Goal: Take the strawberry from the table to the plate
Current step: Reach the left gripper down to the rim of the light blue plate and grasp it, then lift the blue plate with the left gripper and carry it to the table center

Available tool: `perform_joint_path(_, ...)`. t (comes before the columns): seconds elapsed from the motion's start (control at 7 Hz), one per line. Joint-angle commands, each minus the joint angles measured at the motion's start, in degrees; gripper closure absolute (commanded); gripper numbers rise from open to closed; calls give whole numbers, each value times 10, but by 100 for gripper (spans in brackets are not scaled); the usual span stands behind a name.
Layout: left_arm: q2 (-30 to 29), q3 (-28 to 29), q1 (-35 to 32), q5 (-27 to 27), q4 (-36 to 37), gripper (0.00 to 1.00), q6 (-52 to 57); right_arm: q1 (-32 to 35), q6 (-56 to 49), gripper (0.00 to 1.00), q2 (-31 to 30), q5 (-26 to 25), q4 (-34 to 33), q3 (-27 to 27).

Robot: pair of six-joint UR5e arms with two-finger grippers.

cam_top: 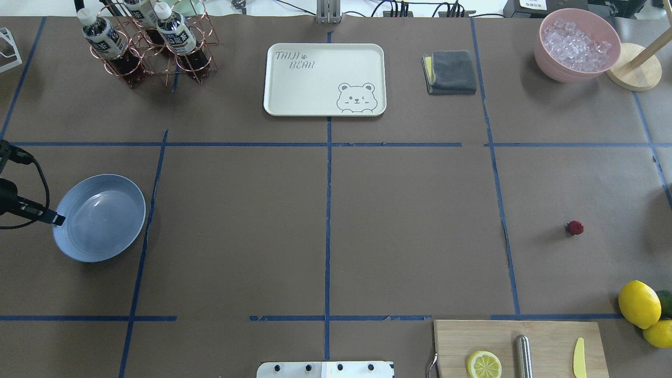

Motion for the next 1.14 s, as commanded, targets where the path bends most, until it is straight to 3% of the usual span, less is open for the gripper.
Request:
perform_joint_path(0.0, 0, -11, 1, 0, -1, 100, -29, 0, 0, 0, 0, 0, 0, 0)
perform_joint_path(0.43, 2, -51, -2, -6, 1, 100, -31, 1, 1, 0, 0, 0, 0, 0)
perform_joint_path(0.57, -2, -65, -1, -54, 1, 100, -58, 1, 1, 0, 0, 0, 0, 1)
perform_joint_path(0.71, -9, -93, 1, -62, 2, 100, -114, 0, 1, 0, 0, 0, 0, 2)
perform_joint_path(1.0, -96, -100, 22, -55, 3, 100, -276, 0, 1, 0, 0, 1, -1, 1)
